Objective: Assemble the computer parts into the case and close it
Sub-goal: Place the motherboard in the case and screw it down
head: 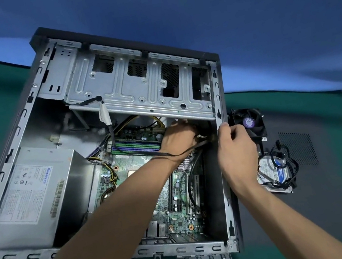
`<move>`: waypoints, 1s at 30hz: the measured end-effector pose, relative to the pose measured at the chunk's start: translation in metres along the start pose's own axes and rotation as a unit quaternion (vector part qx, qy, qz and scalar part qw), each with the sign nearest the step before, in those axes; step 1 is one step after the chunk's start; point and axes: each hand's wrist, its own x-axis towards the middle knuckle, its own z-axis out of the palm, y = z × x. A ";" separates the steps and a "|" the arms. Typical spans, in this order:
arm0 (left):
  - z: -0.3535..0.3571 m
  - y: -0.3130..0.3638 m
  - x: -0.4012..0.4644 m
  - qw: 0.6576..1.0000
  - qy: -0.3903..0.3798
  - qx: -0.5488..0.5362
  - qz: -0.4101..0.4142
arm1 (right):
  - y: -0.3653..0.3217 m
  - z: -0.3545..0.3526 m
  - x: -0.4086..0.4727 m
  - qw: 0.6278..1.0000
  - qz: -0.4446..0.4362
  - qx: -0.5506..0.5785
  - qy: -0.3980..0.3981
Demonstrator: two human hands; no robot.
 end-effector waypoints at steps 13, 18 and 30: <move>-0.021 0.015 -0.025 0.992 -0.114 -0.019 -0.050 | -0.001 0.000 -0.002 1.000 -0.010 -0.025 0.004; -0.039 0.011 -0.046 0.986 -0.136 -0.073 -0.069 | 0.000 0.001 -0.001 1.000 -0.025 -0.014 0.012; -0.051 0.026 -0.094 0.904 -0.295 -0.273 -0.142 | 0.011 -0.007 -0.024 0.995 -0.057 -0.079 -0.004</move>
